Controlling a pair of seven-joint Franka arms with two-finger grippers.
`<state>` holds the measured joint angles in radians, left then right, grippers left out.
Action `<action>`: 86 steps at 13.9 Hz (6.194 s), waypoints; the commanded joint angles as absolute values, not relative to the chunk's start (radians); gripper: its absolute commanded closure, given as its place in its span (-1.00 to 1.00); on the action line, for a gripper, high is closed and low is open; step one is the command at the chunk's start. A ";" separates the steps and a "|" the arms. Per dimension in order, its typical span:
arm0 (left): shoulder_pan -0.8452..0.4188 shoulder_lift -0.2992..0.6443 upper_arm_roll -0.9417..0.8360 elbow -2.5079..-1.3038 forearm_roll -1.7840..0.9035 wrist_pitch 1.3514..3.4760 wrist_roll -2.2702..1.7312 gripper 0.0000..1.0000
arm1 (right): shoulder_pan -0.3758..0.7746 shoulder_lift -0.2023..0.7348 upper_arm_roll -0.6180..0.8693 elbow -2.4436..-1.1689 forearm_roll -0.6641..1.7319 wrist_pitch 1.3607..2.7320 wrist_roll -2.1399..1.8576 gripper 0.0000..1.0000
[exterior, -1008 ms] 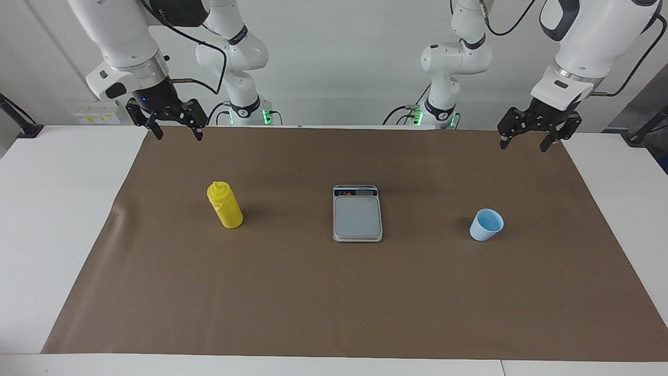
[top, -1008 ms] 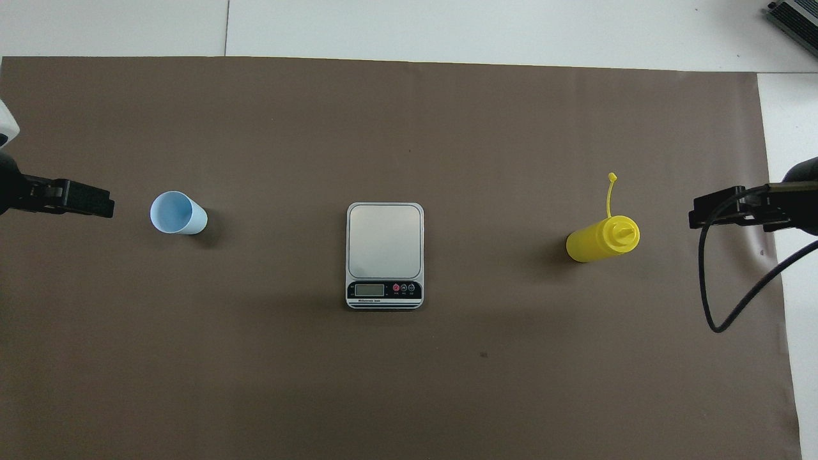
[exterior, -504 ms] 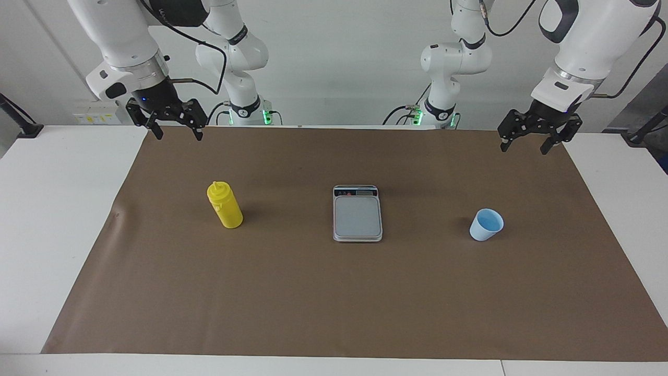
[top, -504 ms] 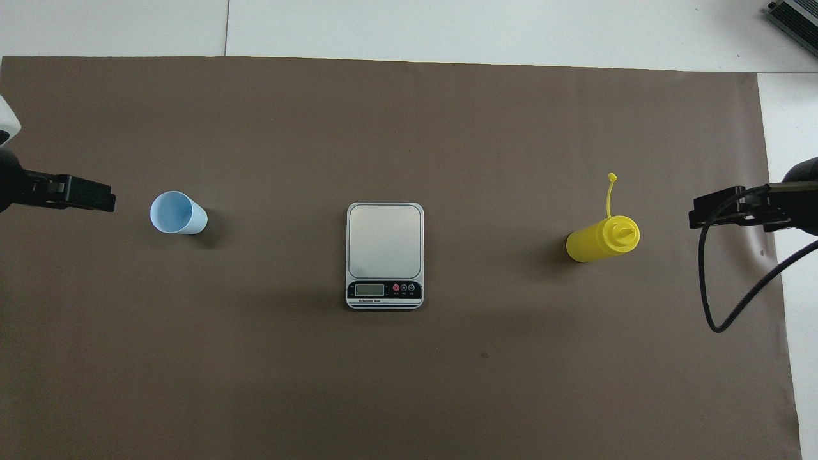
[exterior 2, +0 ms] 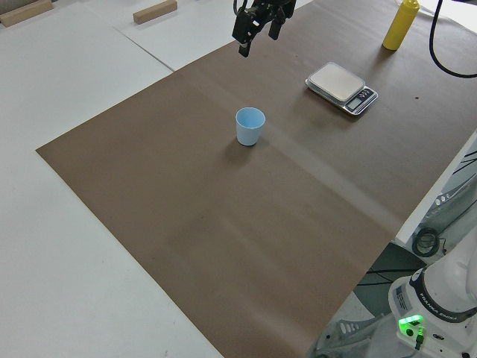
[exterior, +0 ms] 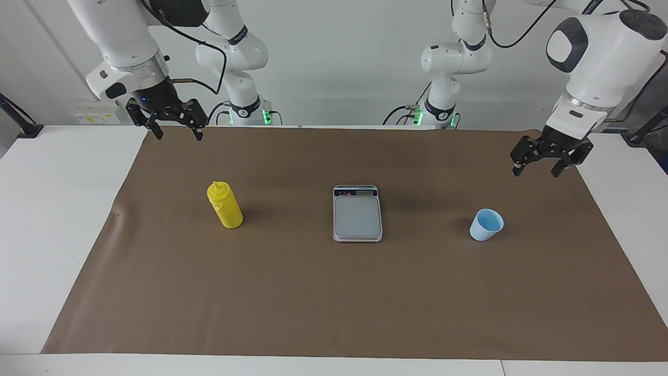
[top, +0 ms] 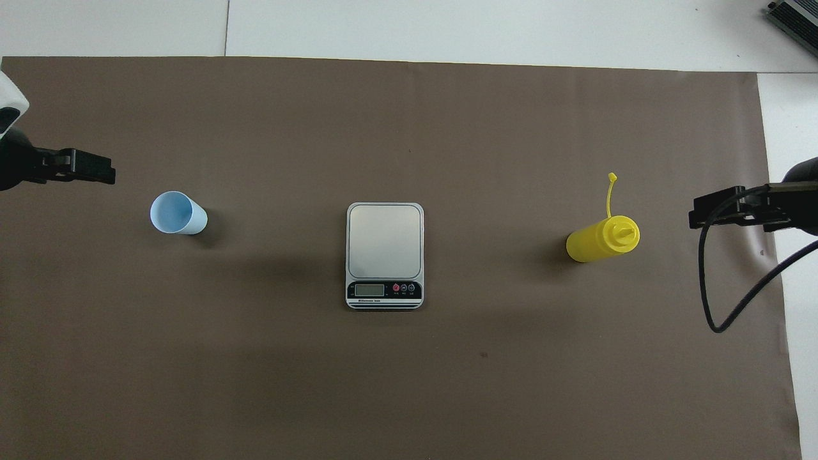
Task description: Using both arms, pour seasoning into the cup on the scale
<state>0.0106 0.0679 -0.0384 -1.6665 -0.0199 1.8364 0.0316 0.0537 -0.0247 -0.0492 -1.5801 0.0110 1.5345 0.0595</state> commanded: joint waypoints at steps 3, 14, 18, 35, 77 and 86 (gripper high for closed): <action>0.018 0.097 -0.045 -1.843 -0.011 2.054 -0.040 -1.00 | 0.049 -0.032 -0.049 -1.592 0.012 1.540 0.038 -1.00; 0.054 0.107 -0.044 -2.138 -0.011 2.417 -0.103 -1.00 | 0.049 -0.032 -0.049 -1.592 0.012 1.540 0.037 -1.00; 0.048 0.143 -0.044 -2.167 -0.011 2.483 -0.117 -1.00 | 0.049 -0.032 -0.049 -1.592 0.012 1.540 0.037 -1.00; 0.035 0.190 -0.051 -1.923 -0.015 2.242 -0.080 1.00 | 0.049 -0.032 -0.049 -1.592 0.012 1.540 0.038 -1.00; -0.561 0.241 -0.060 -1.948 -0.006 2.408 -0.818 -0.08 | 0.049 -0.032 -0.049 -1.592 0.014 1.540 0.037 -1.00; -0.405 0.140 -0.049 -1.893 0.028 2.202 -0.649 -1.00 | 0.049 -0.032 -0.049 -1.592 0.014 1.540 0.037 -1.00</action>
